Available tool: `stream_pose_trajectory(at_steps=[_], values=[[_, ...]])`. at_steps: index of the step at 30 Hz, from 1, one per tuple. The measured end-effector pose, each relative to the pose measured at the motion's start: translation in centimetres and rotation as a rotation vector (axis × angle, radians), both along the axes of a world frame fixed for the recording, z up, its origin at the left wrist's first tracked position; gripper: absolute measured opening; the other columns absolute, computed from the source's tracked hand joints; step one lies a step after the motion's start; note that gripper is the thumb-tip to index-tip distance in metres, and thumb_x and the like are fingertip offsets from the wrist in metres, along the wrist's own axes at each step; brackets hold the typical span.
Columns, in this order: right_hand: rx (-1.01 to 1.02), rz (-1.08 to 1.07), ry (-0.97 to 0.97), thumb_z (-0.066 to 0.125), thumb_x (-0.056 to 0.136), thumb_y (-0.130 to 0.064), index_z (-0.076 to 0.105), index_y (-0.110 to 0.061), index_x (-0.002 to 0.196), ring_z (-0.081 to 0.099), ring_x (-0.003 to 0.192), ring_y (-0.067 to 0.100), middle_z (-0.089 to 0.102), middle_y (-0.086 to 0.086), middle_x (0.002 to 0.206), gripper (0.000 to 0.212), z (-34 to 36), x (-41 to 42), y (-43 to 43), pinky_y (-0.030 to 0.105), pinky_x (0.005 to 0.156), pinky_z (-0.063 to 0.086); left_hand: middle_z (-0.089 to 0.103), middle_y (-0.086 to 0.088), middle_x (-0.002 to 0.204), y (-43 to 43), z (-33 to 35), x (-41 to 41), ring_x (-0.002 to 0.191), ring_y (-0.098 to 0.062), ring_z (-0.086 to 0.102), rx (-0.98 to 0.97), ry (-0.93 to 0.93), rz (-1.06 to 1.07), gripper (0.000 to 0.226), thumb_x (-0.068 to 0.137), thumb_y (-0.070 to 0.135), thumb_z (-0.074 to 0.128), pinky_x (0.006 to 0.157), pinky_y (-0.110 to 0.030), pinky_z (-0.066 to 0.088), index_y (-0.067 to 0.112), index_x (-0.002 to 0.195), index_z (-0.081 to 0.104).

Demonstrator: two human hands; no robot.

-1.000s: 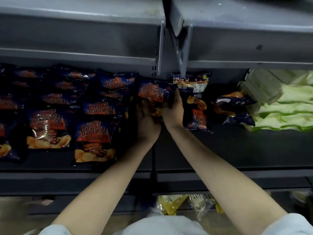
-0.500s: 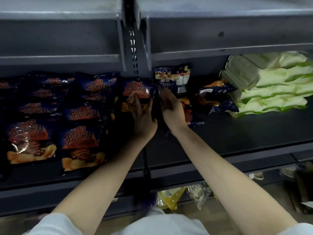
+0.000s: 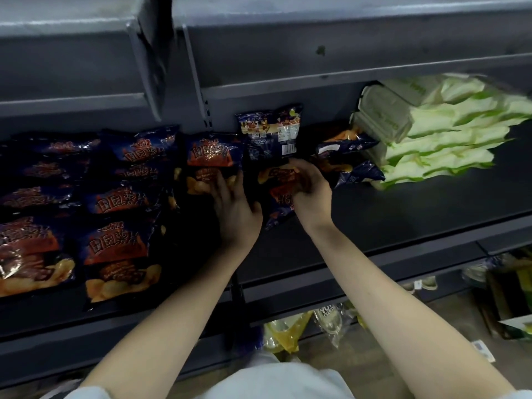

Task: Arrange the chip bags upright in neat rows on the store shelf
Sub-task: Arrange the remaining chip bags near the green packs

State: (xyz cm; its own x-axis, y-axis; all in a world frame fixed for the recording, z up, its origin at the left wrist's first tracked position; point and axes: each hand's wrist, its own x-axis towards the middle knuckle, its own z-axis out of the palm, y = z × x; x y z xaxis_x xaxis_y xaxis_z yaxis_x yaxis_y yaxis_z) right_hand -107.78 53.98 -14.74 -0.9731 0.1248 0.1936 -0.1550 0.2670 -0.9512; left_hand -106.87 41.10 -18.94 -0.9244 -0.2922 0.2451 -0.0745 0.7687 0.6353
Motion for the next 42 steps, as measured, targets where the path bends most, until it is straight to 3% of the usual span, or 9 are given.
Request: stream_pose_trajectory(at_steps=[4,8,13,17,22,27,31,35,42], values=[[0.058,-0.058,-0.040,0.043,0.080,0.011,0.059,-0.019,0.120,0.052,0.119,0.014,0.056,-0.004,0.123,0.052,-0.6,0.0,1.2,0.025,0.098,0.045,0.028,-0.018,0.149,1.3,-0.5,1.1,0.139,-0.032,0.024,0.113,0.136,-0.067,0.053,0.088,0.009,0.049,0.113,-0.045,0.025,0.010,0.140,0.037],[0.222,-0.002,-0.202,0.053,0.088,-0.006,0.052,-0.017,0.130,0.048,0.124,0.021,0.049,0.005,0.135,0.043,-1.5,-0.5,2.1,0.028,0.099,0.040,0.036,-0.013,0.145,2.6,0.6,0.9,0.135,-0.024,0.032,0.334,0.059,-0.100,0.051,0.093,0.013,0.047,0.105,-0.019,0.020,0.006,0.141,0.033],[0.312,0.019,-0.208,0.057,0.089,-0.015,0.044,-0.015,0.138,0.042,0.128,0.024,0.042,0.009,0.141,0.050,-2.1,-0.2,2.2,0.022,0.095,0.033,0.045,-0.009,0.138,3.6,1.5,0.3,0.124,-0.021,0.045,0.630,-0.147,-0.056,0.057,0.093,0.016,0.050,0.081,-0.015,0.032,0.009,0.144,0.025],[0.202,-0.056,-0.247,0.055,0.090,-0.025,0.043,-0.018,0.136,0.053,0.114,0.022,0.057,0.007,0.125,0.048,-1.6,0.0,2.8,0.023,0.083,0.038,0.048,0.007,0.121,3.7,1.5,0.5,0.115,-0.008,0.046,0.757,-0.106,-0.069,0.059,0.090,0.018,0.058,0.083,-0.015,0.035,0.011,0.142,0.030],[0.128,-0.113,-0.260,0.054,0.089,-0.031,0.047,-0.018,0.127,0.055,0.109,0.025,0.061,-0.002,0.101,0.041,-1.9,0.2,3.2,0.036,0.091,0.044,0.055,0.003,0.122,3.3,1.4,0.6,0.110,-0.008,0.050,0.730,-0.029,-0.093,0.059,0.085,0.024,0.066,0.084,-0.011,0.038,0.013,0.136,0.040],[0.058,-0.014,-0.235,0.056,0.090,-0.039,0.052,-0.022,0.124,0.056,0.107,0.014,0.059,-0.001,0.114,0.037,-2.2,0.2,2.9,0.022,0.081,0.044,0.055,0.007,0.117,1.1,2.3,0.8,0.108,-0.006,0.052,0.760,-0.015,-0.186,0.048,0.085,0.018,0.066,0.092,-0.021,0.042,0.016,0.128,0.045],[-0.020,0.237,-0.254,0.066,0.078,-0.054,0.041,-0.026,0.137,0.050,0.122,0.008,0.051,-0.005,0.135,0.071,-2.3,0.2,2.1,0.031,0.102,0.042,0.055,0.018,0.106,-1.4,2.8,1.1,0.096,0.010,0.053,0.767,0.030,-0.197,0.043,0.086,0.015,0.064,0.080,-0.006,0.045,0.018,0.125,0.046],[0.057,0.399,-0.223,0.080,0.068,-0.042,0.026,-0.024,0.147,0.046,0.127,0.004,0.046,-0.009,0.142,0.097,-2.3,-0.1,0.3,0.033,0.106,0.040,0.053,0.022,0.106,-3.8,3.1,1.7,0.099,0.009,0.050,0.683,0.077,-0.149,0.045,0.086,0.016,0.064,0.082,0.000,0.038,0.018,0.127,0.045],[0.073,0.393,-0.153,0.075,0.071,-0.025,0.044,-0.027,0.134,0.054,0.120,0.010,0.058,-0.009,0.128,0.070,-2.5,-0.6,-3.4,0.044,0.102,0.045,0.054,0.011,0.116,-6.4,3.0,3.0,0.109,-0.001,0.049,0.527,0.155,-0.043,0.059,0.084,0.021,0.067,0.079,0.006,0.031,0.013,0.136,0.041]])
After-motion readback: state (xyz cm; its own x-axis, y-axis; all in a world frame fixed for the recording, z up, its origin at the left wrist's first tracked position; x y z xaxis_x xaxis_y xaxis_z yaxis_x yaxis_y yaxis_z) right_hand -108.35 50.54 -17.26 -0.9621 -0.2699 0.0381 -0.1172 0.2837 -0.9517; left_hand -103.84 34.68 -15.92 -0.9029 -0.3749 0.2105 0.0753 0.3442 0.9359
